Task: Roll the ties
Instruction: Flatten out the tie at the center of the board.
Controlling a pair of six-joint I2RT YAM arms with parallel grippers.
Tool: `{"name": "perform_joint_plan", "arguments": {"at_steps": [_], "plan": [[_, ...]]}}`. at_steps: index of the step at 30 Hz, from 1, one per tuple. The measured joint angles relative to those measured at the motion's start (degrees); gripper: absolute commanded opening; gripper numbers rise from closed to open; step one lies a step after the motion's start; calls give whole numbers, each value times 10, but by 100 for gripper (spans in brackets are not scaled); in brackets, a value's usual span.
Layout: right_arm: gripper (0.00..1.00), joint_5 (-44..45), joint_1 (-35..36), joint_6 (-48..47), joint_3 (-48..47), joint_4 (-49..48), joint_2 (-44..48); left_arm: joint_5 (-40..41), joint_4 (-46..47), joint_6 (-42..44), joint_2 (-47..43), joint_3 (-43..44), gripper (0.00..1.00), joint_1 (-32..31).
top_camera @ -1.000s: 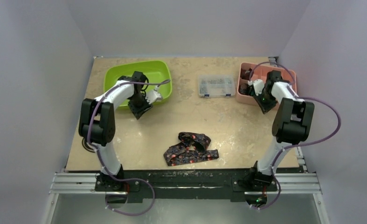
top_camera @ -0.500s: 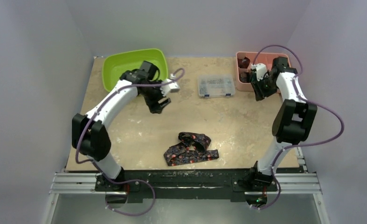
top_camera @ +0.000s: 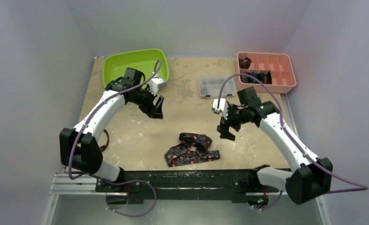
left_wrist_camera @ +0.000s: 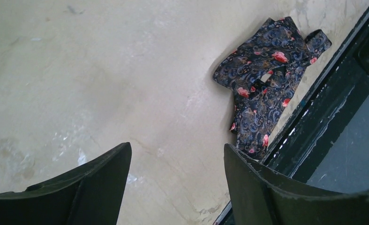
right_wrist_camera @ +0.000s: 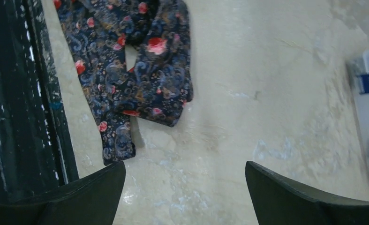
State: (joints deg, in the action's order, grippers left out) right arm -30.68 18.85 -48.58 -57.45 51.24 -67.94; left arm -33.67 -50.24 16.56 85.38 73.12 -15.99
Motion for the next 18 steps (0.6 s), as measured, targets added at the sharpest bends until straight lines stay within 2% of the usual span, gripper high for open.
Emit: {"name": "perform_joint_plan", "arguments": {"at_steps": [3, 9, 14, 18], "plan": [[99, 9, 67, -49, 76, -68, 25, -4, -14, -10, -17, 0, 71, 42], [99, 18, 169, -117, 86, -153, -81, -7, -36, -20, -28, -1, 71, 100], [99, 11, 212, -95, 19, -153, -153, -7, -46, -21, -55, -12, 71, 108], [97, 36, 243, -49, 4, -197, -163, -7, -48, -23, -71, -18, 71, 115]]}}
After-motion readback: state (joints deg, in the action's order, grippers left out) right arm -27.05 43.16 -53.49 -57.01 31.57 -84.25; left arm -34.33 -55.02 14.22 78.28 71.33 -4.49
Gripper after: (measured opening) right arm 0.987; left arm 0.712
